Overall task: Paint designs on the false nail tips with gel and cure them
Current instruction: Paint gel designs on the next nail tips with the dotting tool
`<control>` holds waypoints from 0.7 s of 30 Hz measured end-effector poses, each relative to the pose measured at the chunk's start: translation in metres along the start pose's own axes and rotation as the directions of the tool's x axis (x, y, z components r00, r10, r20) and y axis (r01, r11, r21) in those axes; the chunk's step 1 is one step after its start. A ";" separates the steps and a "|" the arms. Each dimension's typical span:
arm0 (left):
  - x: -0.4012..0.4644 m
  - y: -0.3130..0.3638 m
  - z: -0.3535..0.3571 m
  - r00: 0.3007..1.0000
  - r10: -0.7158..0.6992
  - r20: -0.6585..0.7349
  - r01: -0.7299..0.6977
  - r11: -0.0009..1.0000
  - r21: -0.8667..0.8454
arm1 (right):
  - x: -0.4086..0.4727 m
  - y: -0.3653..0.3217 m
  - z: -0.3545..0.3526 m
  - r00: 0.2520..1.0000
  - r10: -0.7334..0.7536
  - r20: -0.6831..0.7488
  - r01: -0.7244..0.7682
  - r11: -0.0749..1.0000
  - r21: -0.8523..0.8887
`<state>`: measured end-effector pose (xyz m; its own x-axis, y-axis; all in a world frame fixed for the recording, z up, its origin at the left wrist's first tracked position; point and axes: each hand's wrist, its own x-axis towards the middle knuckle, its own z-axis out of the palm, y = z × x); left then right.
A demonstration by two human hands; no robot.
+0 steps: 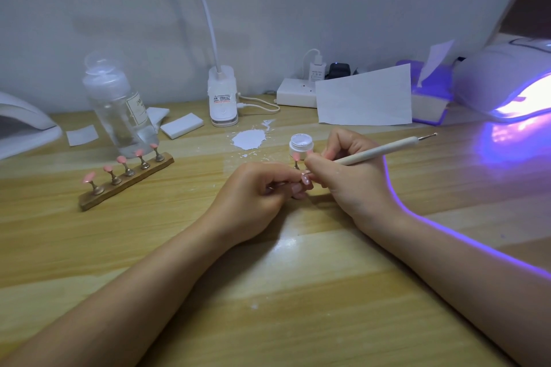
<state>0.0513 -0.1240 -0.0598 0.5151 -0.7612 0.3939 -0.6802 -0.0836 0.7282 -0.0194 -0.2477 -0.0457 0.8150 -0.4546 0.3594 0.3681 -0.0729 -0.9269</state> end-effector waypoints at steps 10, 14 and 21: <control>0.000 0.006 0.001 0.999 -0.027 -0.032 0.026 0.999 -0.042 | -0.001 0.002 -0.001 0.996 -0.032 -0.077 0.032 0.999 0.004; 0.000 0.010 0.001 0.994 -0.059 -0.091 0.047 0.991 -0.129 | 0.000 0.001 -0.002 0.970 -0.124 -0.209 0.114 0.992 -0.058; 0.001 0.011 -0.002 0.949 -0.143 -0.281 0.061 0.957 -0.282 | 0.003 0.000 -0.005 0.945 -0.072 -0.320 0.069 0.997 -0.020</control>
<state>0.0451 -0.1241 -0.0498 0.7326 -0.5297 0.4275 -0.4731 0.0553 0.8793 -0.0190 -0.2533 -0.0446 0.6000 -0.7084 0.3718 0.4146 -0.1221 -0.9018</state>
